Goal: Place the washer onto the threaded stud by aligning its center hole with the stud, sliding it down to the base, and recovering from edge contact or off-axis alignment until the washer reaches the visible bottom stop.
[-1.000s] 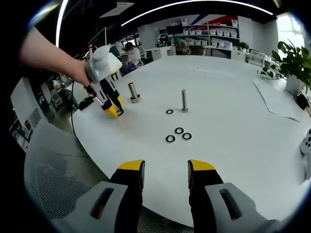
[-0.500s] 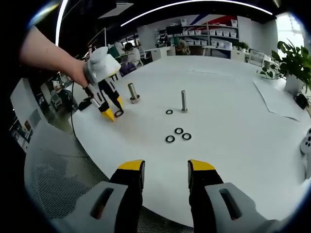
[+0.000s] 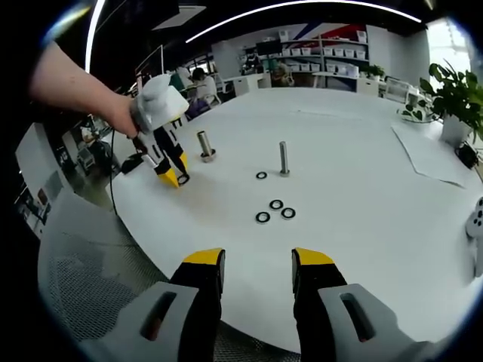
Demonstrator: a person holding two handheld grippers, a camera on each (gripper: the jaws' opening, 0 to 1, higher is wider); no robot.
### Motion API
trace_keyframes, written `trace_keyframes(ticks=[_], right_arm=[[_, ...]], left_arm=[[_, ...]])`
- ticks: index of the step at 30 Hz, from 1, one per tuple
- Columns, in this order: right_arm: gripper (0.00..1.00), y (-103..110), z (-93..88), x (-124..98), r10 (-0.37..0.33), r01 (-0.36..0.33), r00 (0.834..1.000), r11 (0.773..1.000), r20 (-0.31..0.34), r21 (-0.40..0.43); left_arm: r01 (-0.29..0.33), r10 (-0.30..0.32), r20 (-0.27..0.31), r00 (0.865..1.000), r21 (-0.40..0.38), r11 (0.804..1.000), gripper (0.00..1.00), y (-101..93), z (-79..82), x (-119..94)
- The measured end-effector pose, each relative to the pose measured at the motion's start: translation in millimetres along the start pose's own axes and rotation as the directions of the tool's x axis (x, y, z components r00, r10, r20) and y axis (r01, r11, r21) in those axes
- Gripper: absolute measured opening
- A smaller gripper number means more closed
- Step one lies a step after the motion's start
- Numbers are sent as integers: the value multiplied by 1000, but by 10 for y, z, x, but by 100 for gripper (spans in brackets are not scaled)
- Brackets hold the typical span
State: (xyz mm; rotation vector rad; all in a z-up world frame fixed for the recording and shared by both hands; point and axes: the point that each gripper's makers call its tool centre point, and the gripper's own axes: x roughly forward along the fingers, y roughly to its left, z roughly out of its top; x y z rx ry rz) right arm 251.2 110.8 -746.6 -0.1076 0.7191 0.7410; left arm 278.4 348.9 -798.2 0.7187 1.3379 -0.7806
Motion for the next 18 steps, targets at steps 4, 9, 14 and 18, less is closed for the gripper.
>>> trace_keyframes(ticks=[4,9,14,18], right_arm=[[38,-5,6,-3,-1,1,1000,1000,3,3],[38,-12,6,-2,-3,3,1000,1000,3,4],[38,-12,5,-2,-3,3,1000,1000,1,2],[38,-5,1,2,-1,1,1000,1000,-2,-1]], left_arm=[[-7,7,15,1000,-32,999,19,8,-14,-5],[-6,13,66,998,-112,994,18,34,-31,-1],[-12,17,53,998,-99,995,18,5,-65,-15],[-23,33,62,998,-149,989,18,68,-103,-75]])
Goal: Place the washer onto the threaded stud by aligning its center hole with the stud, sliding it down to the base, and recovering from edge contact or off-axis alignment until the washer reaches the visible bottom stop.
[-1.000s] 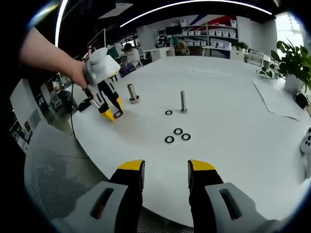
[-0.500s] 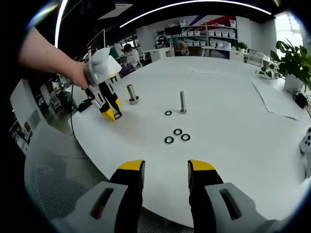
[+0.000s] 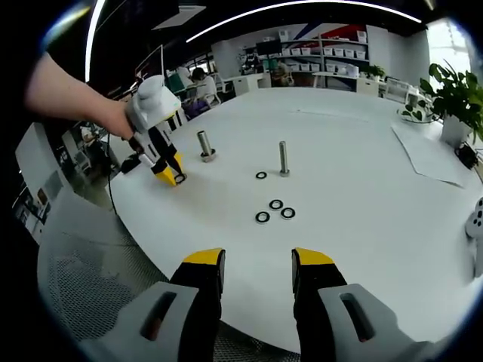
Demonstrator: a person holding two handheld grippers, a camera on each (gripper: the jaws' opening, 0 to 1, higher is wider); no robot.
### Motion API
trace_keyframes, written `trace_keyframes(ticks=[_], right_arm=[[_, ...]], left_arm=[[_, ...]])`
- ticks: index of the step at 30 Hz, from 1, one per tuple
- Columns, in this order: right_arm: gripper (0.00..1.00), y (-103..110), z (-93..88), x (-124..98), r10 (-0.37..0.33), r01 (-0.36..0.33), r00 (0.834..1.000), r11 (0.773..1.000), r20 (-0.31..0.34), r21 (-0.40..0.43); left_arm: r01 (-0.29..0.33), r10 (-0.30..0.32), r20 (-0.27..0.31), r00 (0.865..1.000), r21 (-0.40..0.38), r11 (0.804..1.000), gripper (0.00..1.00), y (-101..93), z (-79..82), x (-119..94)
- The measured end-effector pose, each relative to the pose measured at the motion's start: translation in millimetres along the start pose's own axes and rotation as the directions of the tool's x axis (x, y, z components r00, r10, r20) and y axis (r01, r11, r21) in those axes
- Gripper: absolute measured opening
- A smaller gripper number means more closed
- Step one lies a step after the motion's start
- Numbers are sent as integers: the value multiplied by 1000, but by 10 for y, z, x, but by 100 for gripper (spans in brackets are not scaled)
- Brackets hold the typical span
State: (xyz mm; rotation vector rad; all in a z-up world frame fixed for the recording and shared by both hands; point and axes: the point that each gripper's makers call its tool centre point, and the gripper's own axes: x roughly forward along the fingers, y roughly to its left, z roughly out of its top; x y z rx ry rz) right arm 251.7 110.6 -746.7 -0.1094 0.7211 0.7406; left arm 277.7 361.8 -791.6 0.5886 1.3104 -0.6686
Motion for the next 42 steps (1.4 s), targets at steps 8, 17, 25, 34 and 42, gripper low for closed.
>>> trace_keyframes(ticks=[8,17,25,34,42], right_arm=[[38,1,-10,6,-1,1,1000,1000,-6,-3],[38,-9,-16,5,-6,6,1000,1000,-7,-1],[38,-18,-12,2,-9,9,1000,1000,-4,2],[38,-25,-8,-1,-12,12,1000,1000,-2,5],[38,-22,-4,-4,-12,12,1000,1000,-1,5]], left_arm=[[-32,33,60,998,-12,999,18,167,136,-253],[-49,49,93,994,5,999,18,248,299,-390],[-78,72,125,990,51,996,18,322,478,-510],[-115,103,141,985,74,991,18,391,570,-578],[-136,128,146,981,44,990,18,548,611,-574]])
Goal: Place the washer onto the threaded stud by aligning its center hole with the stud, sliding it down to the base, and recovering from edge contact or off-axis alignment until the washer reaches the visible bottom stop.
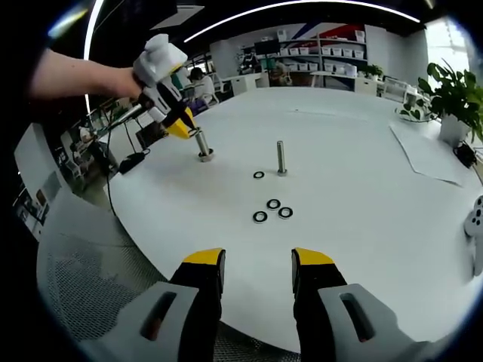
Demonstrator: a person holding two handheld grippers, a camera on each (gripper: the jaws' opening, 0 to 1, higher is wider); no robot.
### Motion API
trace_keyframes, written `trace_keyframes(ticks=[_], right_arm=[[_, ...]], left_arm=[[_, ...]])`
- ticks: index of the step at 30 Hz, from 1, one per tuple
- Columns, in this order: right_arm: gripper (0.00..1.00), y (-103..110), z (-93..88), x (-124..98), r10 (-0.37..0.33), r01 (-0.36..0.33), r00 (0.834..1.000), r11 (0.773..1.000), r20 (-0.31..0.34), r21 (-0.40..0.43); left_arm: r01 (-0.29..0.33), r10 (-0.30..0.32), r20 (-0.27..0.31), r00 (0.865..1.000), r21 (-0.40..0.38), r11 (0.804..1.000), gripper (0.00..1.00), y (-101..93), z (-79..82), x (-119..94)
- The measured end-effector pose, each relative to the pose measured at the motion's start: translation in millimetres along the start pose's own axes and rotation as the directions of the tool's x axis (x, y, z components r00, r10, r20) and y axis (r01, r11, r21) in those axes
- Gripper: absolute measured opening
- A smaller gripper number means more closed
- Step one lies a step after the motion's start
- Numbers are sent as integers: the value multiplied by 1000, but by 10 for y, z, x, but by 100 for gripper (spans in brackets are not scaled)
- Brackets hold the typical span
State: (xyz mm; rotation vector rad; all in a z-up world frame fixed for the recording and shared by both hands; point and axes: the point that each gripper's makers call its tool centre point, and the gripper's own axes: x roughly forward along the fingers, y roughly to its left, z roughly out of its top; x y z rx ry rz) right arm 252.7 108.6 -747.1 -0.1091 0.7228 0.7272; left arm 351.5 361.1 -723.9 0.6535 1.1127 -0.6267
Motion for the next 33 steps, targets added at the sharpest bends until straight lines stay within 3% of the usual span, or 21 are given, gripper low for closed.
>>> trace_keyframes(ticks=[9,19,33], right_arm=[[38,-4,-1,0,-1,1,1000,1000,0,0],[38,-10,-1,0,-4,4,1000,1000,1,2],[38,-15,-9,2,-8,8,1000,1000,-4,0]], left_arm=[[-9,9,-2,1000,-2,1000,18,46,64,53],[2,-2,-36,999,12,1000,18,50,22,156],[23,-26,-60,998,-61,998,19,33,-49,375]])
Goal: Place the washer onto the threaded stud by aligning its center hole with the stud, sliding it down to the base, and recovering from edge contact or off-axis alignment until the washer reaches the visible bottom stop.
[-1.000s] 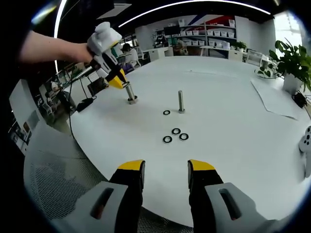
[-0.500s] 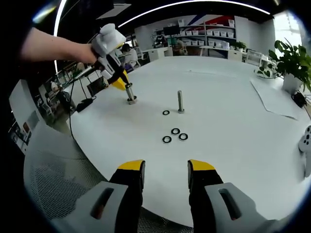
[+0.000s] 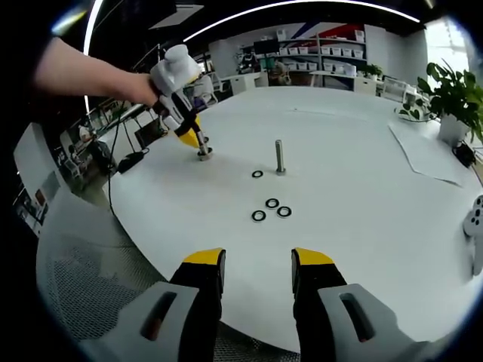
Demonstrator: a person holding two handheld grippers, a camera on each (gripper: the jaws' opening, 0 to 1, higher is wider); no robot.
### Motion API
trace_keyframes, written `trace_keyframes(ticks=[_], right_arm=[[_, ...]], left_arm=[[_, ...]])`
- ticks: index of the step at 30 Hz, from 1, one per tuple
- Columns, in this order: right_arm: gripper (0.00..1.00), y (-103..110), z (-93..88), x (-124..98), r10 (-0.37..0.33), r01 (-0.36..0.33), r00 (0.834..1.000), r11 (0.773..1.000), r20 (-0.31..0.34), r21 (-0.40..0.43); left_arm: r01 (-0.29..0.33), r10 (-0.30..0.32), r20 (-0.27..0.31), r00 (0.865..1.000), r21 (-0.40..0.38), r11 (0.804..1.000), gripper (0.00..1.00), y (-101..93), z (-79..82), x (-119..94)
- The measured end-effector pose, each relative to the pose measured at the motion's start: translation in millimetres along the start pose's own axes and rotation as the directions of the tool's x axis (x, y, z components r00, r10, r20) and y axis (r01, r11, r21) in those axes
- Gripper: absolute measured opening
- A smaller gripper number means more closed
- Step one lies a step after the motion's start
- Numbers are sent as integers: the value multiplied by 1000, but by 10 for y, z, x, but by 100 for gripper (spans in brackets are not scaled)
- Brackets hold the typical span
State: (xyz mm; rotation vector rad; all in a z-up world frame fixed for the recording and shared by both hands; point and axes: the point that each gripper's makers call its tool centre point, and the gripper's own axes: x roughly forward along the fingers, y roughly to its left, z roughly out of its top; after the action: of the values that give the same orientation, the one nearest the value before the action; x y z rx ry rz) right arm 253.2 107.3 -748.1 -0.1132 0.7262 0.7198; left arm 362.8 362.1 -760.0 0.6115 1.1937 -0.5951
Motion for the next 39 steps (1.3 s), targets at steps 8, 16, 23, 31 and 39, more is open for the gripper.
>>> trace_keyframes(ticks=[8,16,23,31,39], right_arm=[[38,-7,-1,0,-3,3,1000,1000,-1,1],[38,-13,-10,5,-4,4,1000,1000,-5,-2],[38,-1,-10,6,-1,1,1000,1000,-7,-3],[38,19,-2,5,9,-9,1000,1000,-3,-6],[38,25,2,5,11,-11,1000,1000,-1,-7]], left_arm=[[4,-4,-14,1000,-2,1000,19,-16,-30,116],[4,-4,-16,1000,-41,999,19,-5,-55,169],[10,-11,-11,1000,-69,998,20,-35,-98,207],[-12,16,30,999,-120,993,26,-18,-42,143],[-47,57,68,996,-139,989,31,13,-84,-12]])
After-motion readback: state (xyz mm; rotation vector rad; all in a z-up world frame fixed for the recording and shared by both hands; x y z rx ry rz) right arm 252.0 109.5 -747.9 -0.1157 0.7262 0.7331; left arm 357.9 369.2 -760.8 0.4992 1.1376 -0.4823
